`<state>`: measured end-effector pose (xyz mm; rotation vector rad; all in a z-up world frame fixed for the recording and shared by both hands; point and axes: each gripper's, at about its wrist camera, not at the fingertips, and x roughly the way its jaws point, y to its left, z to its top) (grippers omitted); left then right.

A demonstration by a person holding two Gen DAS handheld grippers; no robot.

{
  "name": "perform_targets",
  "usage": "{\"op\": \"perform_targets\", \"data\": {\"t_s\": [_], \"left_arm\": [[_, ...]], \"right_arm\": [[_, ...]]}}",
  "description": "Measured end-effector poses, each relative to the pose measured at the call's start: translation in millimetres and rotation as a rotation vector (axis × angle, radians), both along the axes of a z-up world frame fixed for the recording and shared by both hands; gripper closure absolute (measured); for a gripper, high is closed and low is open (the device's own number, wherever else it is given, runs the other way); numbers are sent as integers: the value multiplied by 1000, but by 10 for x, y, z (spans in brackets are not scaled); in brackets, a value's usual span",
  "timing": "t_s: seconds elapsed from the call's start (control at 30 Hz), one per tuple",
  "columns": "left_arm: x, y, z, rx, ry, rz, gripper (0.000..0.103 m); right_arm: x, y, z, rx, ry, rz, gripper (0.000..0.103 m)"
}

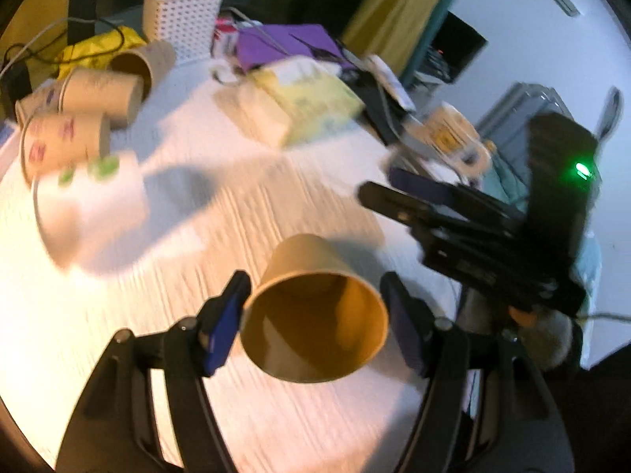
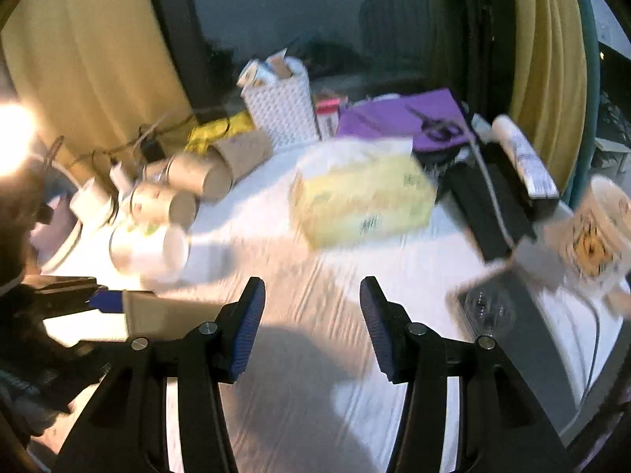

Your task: Flip cup upright

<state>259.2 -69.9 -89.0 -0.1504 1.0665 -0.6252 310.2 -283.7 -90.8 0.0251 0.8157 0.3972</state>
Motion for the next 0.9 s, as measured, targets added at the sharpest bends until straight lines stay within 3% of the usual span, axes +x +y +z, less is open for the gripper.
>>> {"op": "perform_targets", "data": {"t_s": [0.13, 0.27, 0.47, 0.57, 0.8, 0.87, 0.9], "left_arm": [[-371, 86, -39, -37, 8, -61, 34], [-547, 173, -129, 6, -4, -93, 34], [-666, 421, -158, 97, -59, -29, 31], [-739, 576, -141, 116, -86, 10, 17], [-905, 892, -194, 182, -104, 99, 16], [-960, 1009, -202, 195, -106, 141, 16], [-987, 1054, -202, 197, -108, 161, 16]], "right_arm": [[-294, 123, -210, -34, 60, 39, 50], [-518, 279, -371, -69, 104, 91, 50], [-791, 515, -364, -108, 110, 180, 50], [-893, 614, -326, -119, 103, 217, 50], [-1099, 839, -217, -230, 46, 367, 50], [-1168, 970, -173, -305, -4, 444, 38], [-1195, 1032, -160, -334, -23, 480, 24]]}}
